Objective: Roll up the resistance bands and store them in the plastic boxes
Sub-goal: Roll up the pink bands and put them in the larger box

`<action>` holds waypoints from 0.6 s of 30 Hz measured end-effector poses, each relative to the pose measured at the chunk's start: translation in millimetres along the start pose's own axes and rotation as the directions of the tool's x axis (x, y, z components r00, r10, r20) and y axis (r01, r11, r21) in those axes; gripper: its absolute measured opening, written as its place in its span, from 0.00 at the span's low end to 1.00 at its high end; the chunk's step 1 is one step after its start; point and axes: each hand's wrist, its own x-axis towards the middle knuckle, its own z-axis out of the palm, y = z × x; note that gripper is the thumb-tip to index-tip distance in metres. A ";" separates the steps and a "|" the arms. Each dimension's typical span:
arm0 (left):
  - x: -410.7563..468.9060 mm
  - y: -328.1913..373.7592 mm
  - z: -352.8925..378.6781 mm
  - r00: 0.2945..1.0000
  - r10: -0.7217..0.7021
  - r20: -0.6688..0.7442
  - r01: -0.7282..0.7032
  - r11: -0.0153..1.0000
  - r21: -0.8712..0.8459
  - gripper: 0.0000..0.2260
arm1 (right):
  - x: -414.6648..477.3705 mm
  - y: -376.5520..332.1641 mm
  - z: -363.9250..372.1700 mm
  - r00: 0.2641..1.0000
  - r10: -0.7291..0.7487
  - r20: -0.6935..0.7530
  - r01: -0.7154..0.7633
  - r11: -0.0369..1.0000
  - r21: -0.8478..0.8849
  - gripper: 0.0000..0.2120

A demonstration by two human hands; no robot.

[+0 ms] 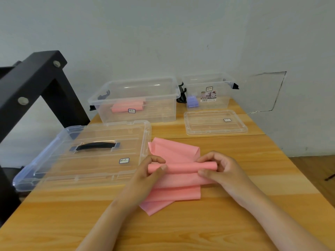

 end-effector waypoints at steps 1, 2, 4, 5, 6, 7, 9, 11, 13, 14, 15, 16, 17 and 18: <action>0.6 -0.8 -0.2 1.000 0.007 -0.001 -0.007 1.000 0.017 0.03 | 0.5 0.4 -0.7 1.000 0.006 0.002 -0.006 1.000 0.001 0.09; 1.1 -1.0 -0.8 1.000 0.015 -0.007 -0.015 1.000 0.018 0.03 | 1.1 0.9 -1.0 1.000 0.022 0.010 -0.022 1.000 0.003 0.09; 1.4 1.5 -2.2 0.999 0.037 -0.024 -0.037 0.999 -0.012 0.07 | 1.9 1.2 -0.2 0.996 0.081 0.043 -0.081 0.997 0.002 0.12; 1.7 3.0 -2.9 0.998 0.052 -0.028 -0.054 0.997 -0.050 0.09 | 2.3 1.9 0.2 0.992 0.108 0.059 -0.108 0.994 0.005 0.13; 2.0 3.7 -3.6 0.998 0.064 -0.023 -0.066 0.992 -0.103 0.11 | 2.7 2.7 0.6 0.991 0.119 0.062 -0.120 0.993 0.007 0.13; 1.7 3.5 -3.9 0.998 0.065 -0.007 -0.065 0.986 -0.155 0.12 | 2.7 2.3 1.0 0.992 0.114 0.052 -0.114 0.993 0.007 0.11; 0.0 4.3 -3.5 0.998 0.037 0.047 -0.028 0.984 -0.177 0.13 | 2.3 1.2 1.0 0.998 0.063 0.018 -0.064 0.998 0.008 0.08; -0.8 3.8 -1.9 0.998 0.003 0.062 0.001 0.998 -0.055 0.11 | 1.2 0.2 0.2 1.000 0.009 -0.002 -0.009 1.000 0.018 0.08; -0.1 2.8 -0.4 0.999 0.031 0.023 -0.031 1.000 0.006 0.06 | 1.3 -0.1 -0.6 1.000 -0.007 0.007 0.007 1.000 0.026 0.09; 0.7 3.5 0.3 0.999 0.052 0.005 -0.052 0.999 -0.001 0.05 | 1.5 0.3 -0.5 1.000 0.006 0.017 -0.007 1.000 0.028 0.09; 1.3 4.3 0.6 0.997 0.073 -0.015 -0.073 0.997 -0.005 0.05 | 1.5 0.7 0.0 0.999 0.030 0.027 -0.031 0.999 0.033 0.09; 1.6 5.9 0.4 0.995 0.094 -0.026 -0.094 0.995 -0.009 0.07 | 1.8 2.0 0.4 0.998 0.057 0.030 -0.058 0.998 0.034 0.09; 1.7 6.3 -0.3 0.993 0.114 -0.025 -0.115 0.993 -0.011 0.08 | 2.0 2.6 0.9 0.996 0.082 0.024 -0.082 0.996 0.026 0.08; 1.4 5.4 -1.2 0.992 0.123 -0.011 -0.123 0.992 -0.015 0.10 | 2.4 3.3 0.7 0.996 0.091 0.010 -0.091 0.996 0.011 0.07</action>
